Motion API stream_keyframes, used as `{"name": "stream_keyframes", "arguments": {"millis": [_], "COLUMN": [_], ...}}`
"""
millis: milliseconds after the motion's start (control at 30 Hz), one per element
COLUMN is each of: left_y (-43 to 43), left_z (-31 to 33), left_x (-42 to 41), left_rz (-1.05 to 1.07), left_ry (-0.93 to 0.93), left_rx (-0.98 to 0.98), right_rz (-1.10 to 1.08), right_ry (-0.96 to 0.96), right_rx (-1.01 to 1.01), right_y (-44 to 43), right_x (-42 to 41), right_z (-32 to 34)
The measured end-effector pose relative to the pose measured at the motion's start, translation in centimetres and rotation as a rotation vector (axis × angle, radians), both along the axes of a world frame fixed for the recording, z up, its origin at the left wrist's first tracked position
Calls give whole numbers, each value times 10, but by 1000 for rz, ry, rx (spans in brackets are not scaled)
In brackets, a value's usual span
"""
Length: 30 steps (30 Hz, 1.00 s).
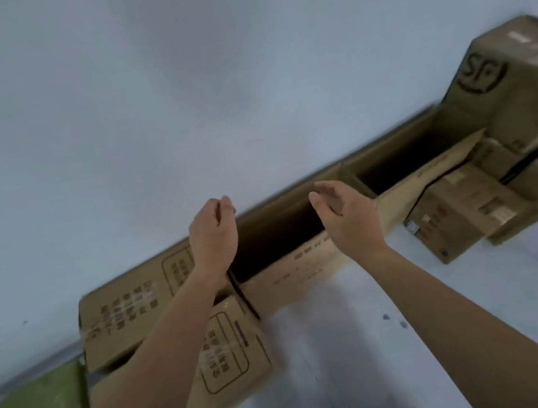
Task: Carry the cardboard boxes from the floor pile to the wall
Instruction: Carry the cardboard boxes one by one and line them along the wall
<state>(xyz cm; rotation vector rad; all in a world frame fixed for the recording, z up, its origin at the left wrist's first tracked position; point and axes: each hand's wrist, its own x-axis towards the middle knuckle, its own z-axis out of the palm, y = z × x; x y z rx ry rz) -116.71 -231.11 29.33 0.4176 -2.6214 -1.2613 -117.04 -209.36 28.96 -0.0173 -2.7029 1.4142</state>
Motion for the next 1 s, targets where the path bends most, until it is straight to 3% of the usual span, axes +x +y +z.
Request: {"name": "stream_keyframes", "arguments": {"millis": [67,267,500,633,833,1000], "left_y": [80,280,512,628,824,1009], "left_z": [64,175,205,200,185,196], "left_x": [-31,-80,-101,-126,-152,-116], "left_rz": [-89,-299,-667,-812,-1074,-1379], "left_ry": [123,412,583,645,629,574], "left_rx": [-53,-164,-279,-174,156,294], "right_rz": [-94,-284,-577,-748,-990,-1343], "right_ry": [100,280,339,315,203,237], "right_rx": [-5,29,132,172,357,519], "right_y": [81,275,489,588,736,848], "right_x": [-10,-20,-4,2,31,104], "right_z": [58,146,176,173,177,191]}}
